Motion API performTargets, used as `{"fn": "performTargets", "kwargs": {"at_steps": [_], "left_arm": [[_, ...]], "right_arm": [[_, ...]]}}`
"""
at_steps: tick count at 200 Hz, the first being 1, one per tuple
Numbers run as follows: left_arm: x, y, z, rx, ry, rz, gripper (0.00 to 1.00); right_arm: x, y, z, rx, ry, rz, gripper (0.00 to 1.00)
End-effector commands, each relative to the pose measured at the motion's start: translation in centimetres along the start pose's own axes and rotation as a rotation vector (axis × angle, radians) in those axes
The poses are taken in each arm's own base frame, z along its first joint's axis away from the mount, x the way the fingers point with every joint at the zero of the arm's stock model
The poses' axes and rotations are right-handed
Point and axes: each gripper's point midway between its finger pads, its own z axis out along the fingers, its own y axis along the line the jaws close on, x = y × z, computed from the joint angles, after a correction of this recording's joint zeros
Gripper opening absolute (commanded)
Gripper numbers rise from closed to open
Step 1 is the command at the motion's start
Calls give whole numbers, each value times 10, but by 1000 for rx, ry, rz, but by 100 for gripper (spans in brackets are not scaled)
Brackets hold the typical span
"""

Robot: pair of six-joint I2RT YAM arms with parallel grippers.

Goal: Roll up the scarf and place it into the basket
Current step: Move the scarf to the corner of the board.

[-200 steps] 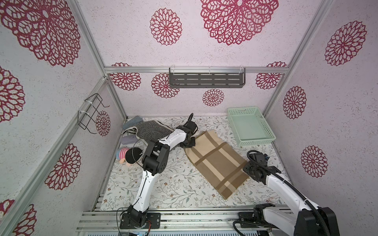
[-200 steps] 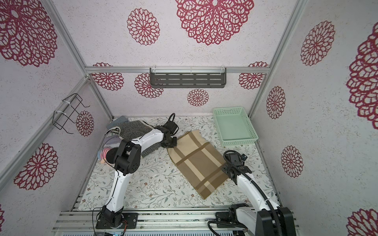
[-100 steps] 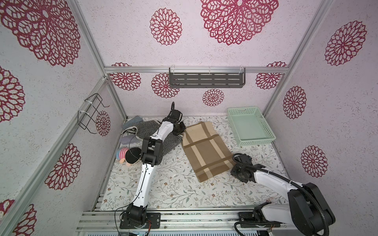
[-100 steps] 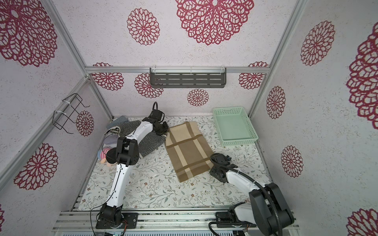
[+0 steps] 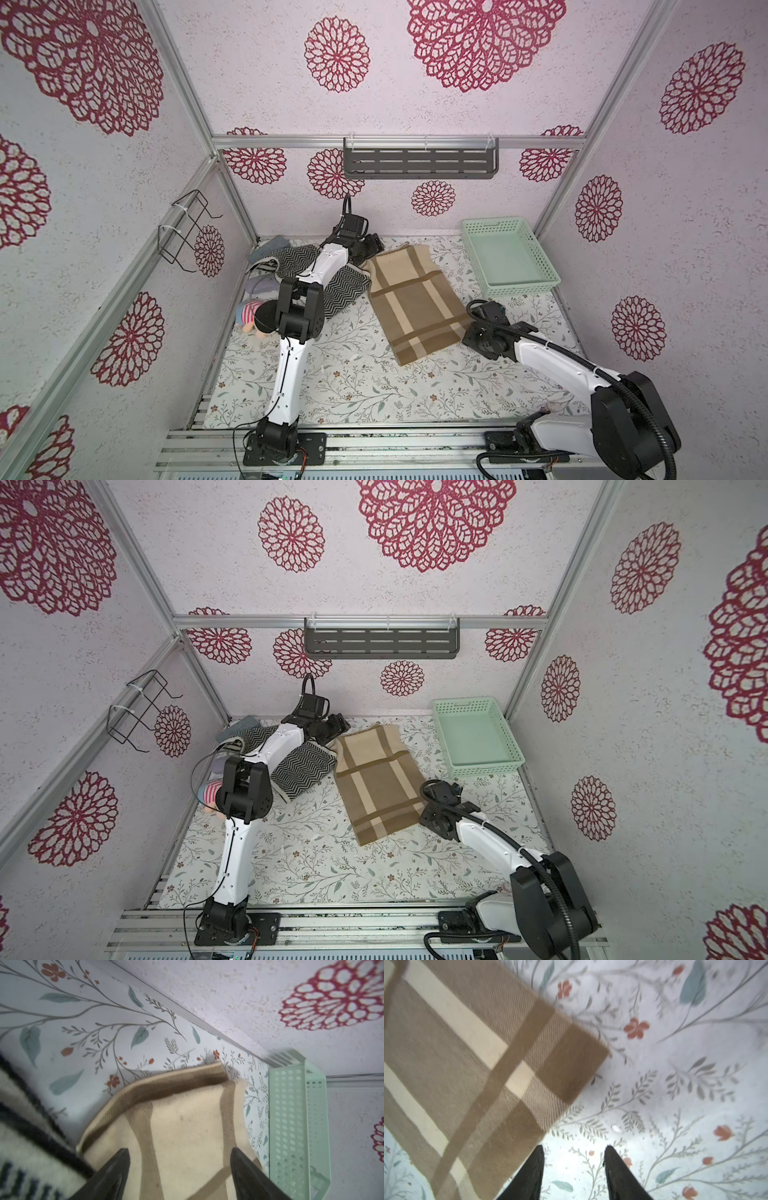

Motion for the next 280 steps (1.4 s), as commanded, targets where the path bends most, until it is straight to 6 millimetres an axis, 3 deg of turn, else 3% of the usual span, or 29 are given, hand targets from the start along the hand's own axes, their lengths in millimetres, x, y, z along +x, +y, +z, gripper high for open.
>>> {"fn": "performTargets", "kwargs": {"at_steps": [1, 25, 49, 78, 103, 132, 176, 233, 255, 280], "left_arm": [[26, -26, -35, -58, 0, 127, 81], [87, -15, -28, -92, 126, 134, 81], [133, -7, -19, -133, 211, 167, 82], [171, -2, -9, -169, 300, 209, 82], [187, 10, -1, -206, 347, 224, 82], [190, 14, 9, -210, 358, 241, 81], [184, 9, 33, -183, 352, 316, 82], [172, 7, 66, -129, 384, 298, 81], [160, 6, 62, -139, 364, 310, 81], [147, 4, 36, -155, 331, 317, 81]], "right_arm": [[-21, -2, -1, 18, -17, -90, 59], [-35, 2, 14, 43, 1, -152, 61], [-39, 4, 36, 74, 39, -202, 61], [-35, -3, 54, 126, 85, -227, 57], [-18, -17, 62, 152, 129, -217, 51], [9, -34, 60, 160, 194, -174, 46], [58, -37, 48, 87, 252, -87, 46], [122, 2, 46, 26, 286, -106, 45], [122, 13, 40, 21, 270, -143, 44], [90, 11, 19, 90, 166, -216, 47]]}}
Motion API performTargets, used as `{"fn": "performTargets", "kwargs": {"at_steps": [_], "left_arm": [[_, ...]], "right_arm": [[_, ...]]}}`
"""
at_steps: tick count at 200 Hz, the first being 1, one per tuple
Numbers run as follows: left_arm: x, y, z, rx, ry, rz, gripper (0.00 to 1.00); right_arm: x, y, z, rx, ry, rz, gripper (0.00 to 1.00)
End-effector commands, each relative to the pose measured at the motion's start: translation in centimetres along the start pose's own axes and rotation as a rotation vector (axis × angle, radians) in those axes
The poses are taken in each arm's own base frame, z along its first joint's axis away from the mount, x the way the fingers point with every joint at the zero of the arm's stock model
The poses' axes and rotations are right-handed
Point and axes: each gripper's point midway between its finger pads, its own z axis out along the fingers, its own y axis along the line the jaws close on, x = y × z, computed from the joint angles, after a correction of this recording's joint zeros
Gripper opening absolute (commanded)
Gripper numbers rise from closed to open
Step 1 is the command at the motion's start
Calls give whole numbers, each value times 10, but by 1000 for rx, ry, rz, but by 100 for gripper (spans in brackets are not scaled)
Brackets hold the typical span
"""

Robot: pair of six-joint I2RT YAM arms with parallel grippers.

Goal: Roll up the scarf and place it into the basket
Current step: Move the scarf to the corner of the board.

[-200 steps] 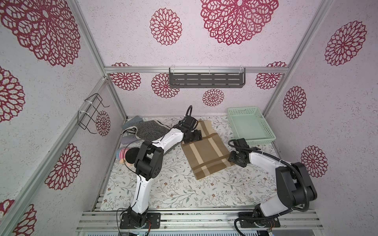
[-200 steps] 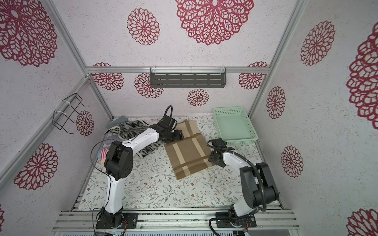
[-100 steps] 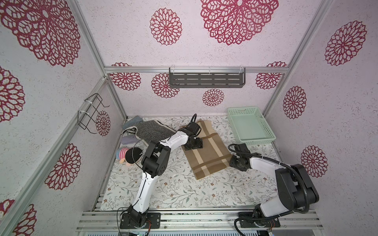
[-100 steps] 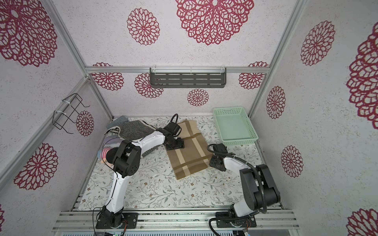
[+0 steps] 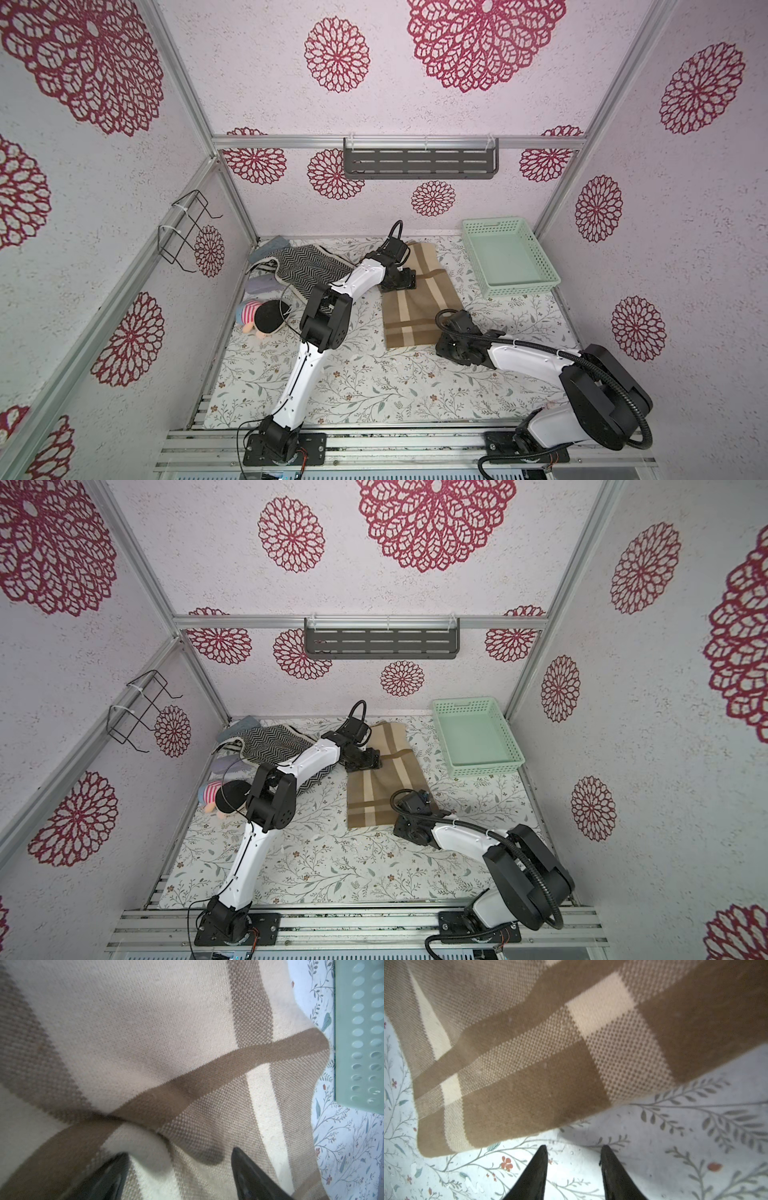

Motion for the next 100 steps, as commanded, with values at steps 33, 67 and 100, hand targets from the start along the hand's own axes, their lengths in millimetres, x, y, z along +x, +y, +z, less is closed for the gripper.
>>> {"fn": "performTargets", "kwargs": {"at_steps": [33, 67, 100], "left_arm": [[29, 16, -47, -59, 5, 24, 81], [58, -18, -72, -17, -53, 189, 81], [108, -62, -78, 33, -86, 560, 81]], "right_arm": [[-38, -56, -39, 305, -55, -64, 51], [-84, -67, -41, 296, -103, -51, 52], [-118, -66, -26, 275, -81, -95, 51]]}}
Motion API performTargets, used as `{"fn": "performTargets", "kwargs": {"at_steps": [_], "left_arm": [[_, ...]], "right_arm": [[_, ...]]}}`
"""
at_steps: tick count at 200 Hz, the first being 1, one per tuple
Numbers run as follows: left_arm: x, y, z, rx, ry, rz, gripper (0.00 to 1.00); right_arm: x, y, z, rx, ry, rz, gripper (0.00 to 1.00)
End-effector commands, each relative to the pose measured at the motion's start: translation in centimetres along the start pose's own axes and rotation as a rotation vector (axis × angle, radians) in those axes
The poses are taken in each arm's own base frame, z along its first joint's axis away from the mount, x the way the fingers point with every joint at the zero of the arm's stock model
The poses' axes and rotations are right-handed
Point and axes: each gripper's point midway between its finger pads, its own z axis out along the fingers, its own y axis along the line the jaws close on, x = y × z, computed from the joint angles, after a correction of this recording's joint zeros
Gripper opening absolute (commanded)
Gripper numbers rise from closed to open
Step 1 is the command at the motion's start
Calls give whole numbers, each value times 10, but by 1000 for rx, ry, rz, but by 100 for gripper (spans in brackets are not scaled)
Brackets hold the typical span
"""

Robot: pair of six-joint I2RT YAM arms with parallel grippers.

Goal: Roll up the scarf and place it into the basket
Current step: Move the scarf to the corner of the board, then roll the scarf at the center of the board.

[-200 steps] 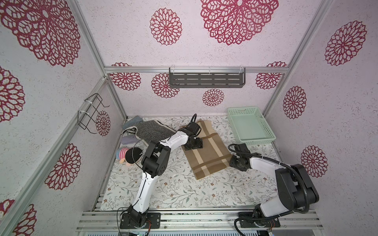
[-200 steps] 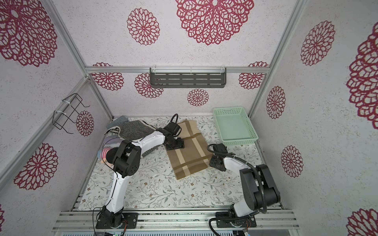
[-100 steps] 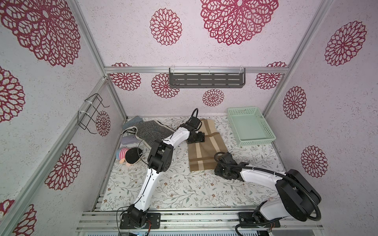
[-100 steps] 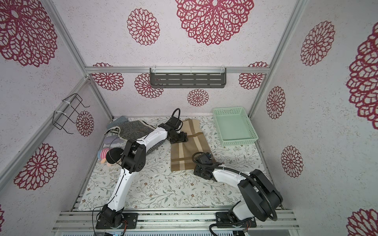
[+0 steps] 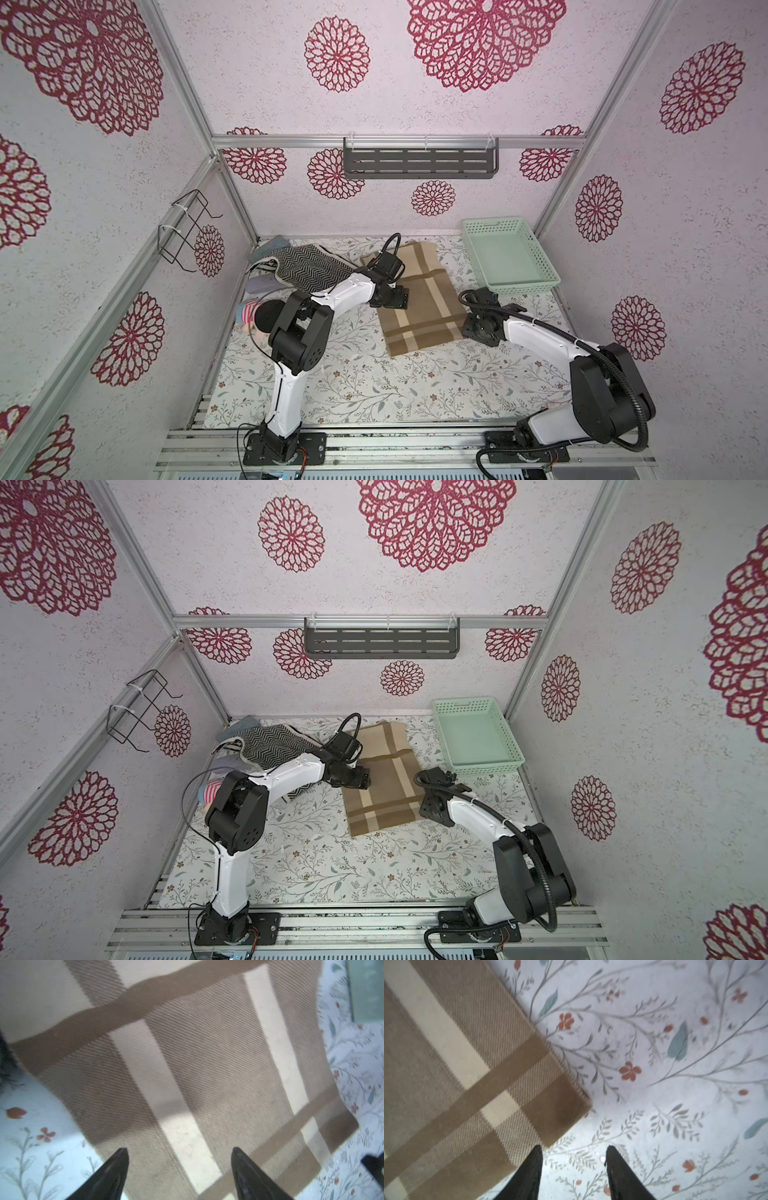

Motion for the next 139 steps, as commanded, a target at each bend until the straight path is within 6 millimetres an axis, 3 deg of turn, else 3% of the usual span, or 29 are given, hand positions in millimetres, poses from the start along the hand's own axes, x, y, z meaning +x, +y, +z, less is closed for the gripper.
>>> {"fn": "performTargets", "kwargs": {"at_steps": [1, 5, 26, 52, 59, 77, 139], "left_arm": [[4, -55, -15, 56, -110, 334, 82], [6, -62, -21, 52, -123, 386, 82], [35, -76, -13, -46, -94, 597, 82], [55, -79, -6, -101, -50, 695, 80], [67, -73, 8, -123, -4, 712, 80], [74, -68, 12, -153, 19, 726, 80], [118, -63, 13, -146, 113, 798, 76]], "right_arm": [[-19, 5, 9, -5, 7, -104, 51], [-22, 7, 12, -7, 12, -111, 51], [-28, 13, 30, -23, 47, -140, 49], [-29, 20, 49, -58, 87, -154, 45], [-28, 21, 52, -66, 97, -156, 45], [-24, 21, 59, -65, 117, -155, 43], [12, -6, 53, -32, 177, -123, 31]]}}
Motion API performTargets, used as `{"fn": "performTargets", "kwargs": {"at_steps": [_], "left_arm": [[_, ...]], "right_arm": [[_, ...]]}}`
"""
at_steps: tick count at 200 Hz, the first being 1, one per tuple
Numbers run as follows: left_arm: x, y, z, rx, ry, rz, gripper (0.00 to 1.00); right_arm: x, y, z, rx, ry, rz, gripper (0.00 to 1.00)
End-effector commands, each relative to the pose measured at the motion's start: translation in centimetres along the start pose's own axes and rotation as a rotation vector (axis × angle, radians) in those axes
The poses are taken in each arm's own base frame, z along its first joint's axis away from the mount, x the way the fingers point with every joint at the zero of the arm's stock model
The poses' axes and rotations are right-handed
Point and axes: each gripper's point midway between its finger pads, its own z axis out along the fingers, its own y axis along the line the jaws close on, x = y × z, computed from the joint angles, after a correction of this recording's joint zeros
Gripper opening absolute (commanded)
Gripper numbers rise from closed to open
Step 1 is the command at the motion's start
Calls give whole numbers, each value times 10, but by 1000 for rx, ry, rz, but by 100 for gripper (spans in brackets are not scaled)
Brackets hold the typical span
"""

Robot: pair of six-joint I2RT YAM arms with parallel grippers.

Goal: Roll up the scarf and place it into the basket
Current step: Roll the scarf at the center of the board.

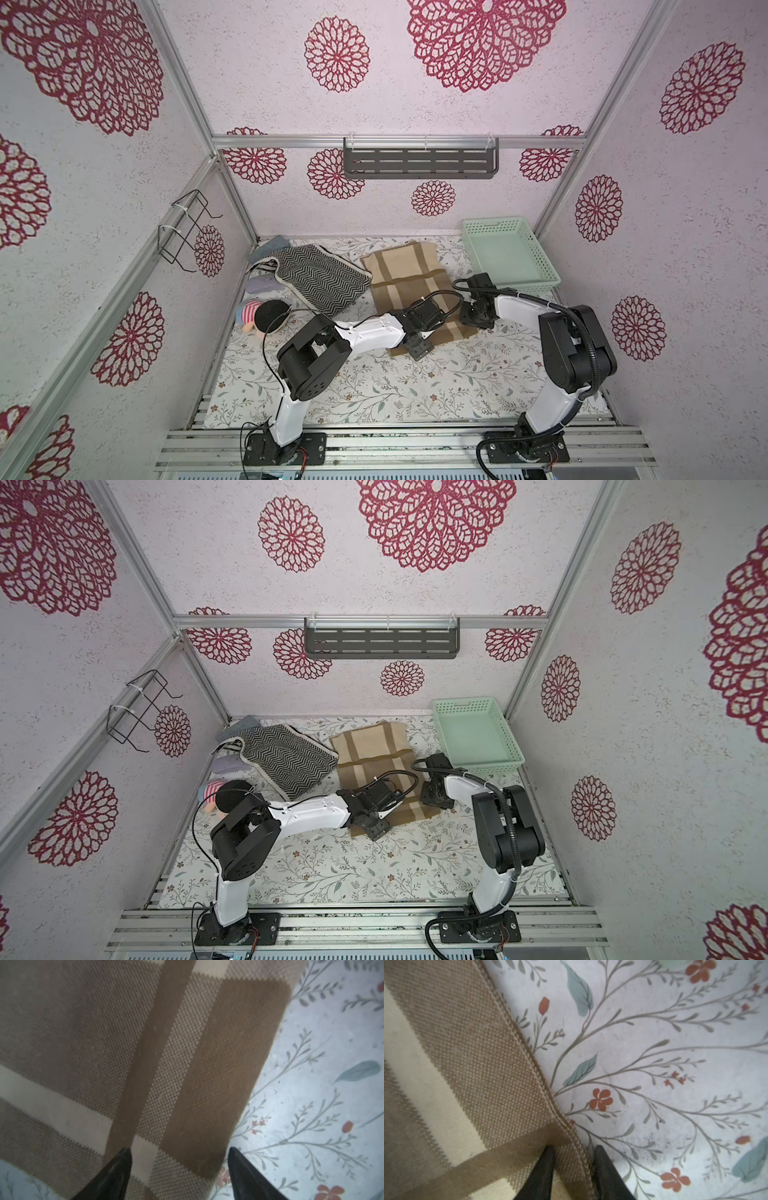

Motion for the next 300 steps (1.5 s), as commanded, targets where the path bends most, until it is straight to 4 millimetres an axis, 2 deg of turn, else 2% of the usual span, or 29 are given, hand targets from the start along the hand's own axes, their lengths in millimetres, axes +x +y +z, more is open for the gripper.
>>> {"fn": "performTargets", "kwargs": {"at_steps": [1, 33, 52, 55, 59, 88, 119, 130, 156, 172, 211, 248, 261, 296, 300], "left_arm": [[16, -11, -3, 5, 29, 71, 76], [34, -6, 2, -47, 77, 44, 69], [44, -6, 4, -46, 103, 25, 61], [46, -8, 5, -42, 106, 22, 58], [39, -5, -6, -42, 76, 10, 55], [45, -9, -16, -12, 59, -21, 26], [49, -14, -32, 72, 71, -1, 0], [51, -10, -36, 105, 92, -19, 0], [54, 1, -44, 223, 155, -133, 0], [52, 6, -52, 302, 161, -184, 0], [59, 25, -63, 424, 218, -288, 0], [80, 31, -55, 459, 316, -292, 0], [83, 31, -53, 463, 330, -288, 0], [69, 36, -57, 491, 279, -288, 0], [74, 33, -48, 501, 310, -289, 0]], "right_arm": [[37, -19, -2, 30, 94, 13, 30], [63, -19, -12, -43, 105, 82, 28], [78, -15, -16, -109, 102, 140, 28], [80, -14, -17, -119, 102, 149, 28], [83, -13, -18, -131, 102, 160, 28], [97, -11, -31, -185, 76, 185, 28], [85, -4, -63, -236, -67, 97, 34], [79, 1, -78, -261, -141, 48, 36], [74, 29, -112, -344, -295, -114, 36], [79, 44, -119, -364, -334, -197, 36], [96, 86, -110, -317, -375, -435, 48], [100, 121, -106, -208, -475, -659, 64], [101, 129, -102, -179, -480, -714, 67], [108, 136, -77, -116, -418, -816, 68], [109, 137, -76, -113, -412, -824, 67]]}}
